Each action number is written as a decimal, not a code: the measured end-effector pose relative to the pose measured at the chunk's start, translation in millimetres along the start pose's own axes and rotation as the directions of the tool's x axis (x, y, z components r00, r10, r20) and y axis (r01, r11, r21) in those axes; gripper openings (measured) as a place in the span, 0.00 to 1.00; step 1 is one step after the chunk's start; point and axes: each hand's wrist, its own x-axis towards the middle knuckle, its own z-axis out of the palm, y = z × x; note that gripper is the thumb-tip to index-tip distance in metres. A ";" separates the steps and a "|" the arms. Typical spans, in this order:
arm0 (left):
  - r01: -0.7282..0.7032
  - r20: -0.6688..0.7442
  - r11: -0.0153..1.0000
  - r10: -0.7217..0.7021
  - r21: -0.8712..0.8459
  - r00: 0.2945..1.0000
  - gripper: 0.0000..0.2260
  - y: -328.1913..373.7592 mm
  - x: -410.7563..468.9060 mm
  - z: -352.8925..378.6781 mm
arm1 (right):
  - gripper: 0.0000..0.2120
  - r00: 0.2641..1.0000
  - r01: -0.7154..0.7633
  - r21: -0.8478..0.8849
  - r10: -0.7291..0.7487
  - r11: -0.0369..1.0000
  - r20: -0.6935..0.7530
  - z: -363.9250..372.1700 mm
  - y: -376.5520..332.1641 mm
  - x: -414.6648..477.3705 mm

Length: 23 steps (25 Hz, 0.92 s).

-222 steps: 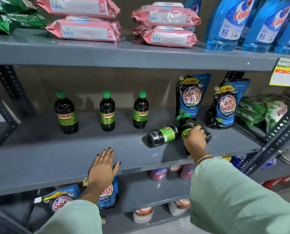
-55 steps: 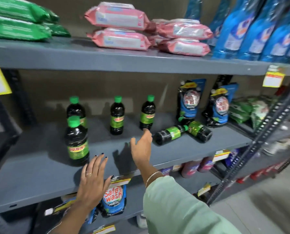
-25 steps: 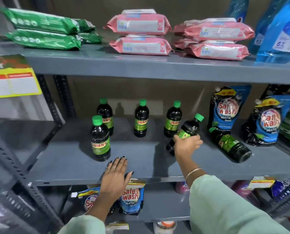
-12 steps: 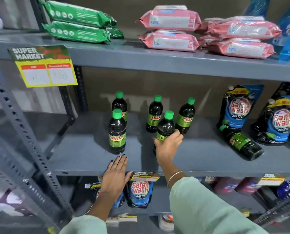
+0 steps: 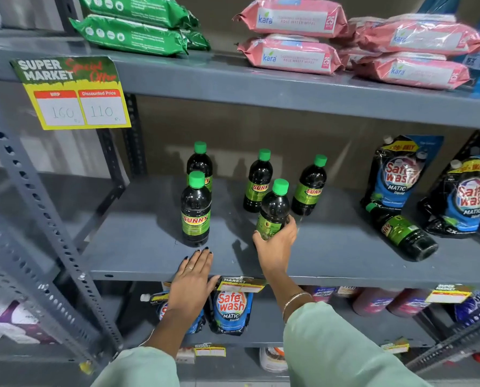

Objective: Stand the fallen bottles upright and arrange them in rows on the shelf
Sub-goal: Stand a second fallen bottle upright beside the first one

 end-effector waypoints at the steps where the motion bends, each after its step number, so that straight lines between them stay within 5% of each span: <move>1: 0.002 -0.001 1.000 -0.002 0.000 1.000 0.34 0.1 -0.1 0.1 | 0.36 0.999 -0.023 0.035 0.023 0.999 0.023 -0.2 2.8 0.7; 7: 0.008 0.005 1.000 -0.008 -0.007 1.000 0.34 -0.2 -0.6 -0.3 | 0.28 0.996 -0.073 0.043 0.070 0.996 0.062 -1.5 2.3 3.3; 12: 0.010 0.002 1.000 -0.010 -0.007 1.000 0.34 -0.2 -0.8 -1.1 | 0.35 0.995 -0.019 0.005 0.019 1.000 0.095 -1.3 5.4 4.2; 19: 0.004 -0.002 1.000 -0.004 -0.013 1.000 0.34 -0.7 -0.8 -0.3 | 0.29 0.989 -0.094 0.078 0.083 0.993 0.126 0.0 5.2 3.0; 23: 0.002 -0.004 1.000 -0.002 -0.008 1.000 0.35 -0.5 -0.6 -1.1 | 0.39 0.995 -0.055 -0.065 0.060 0.996 0.075 1.1 3.3 1.8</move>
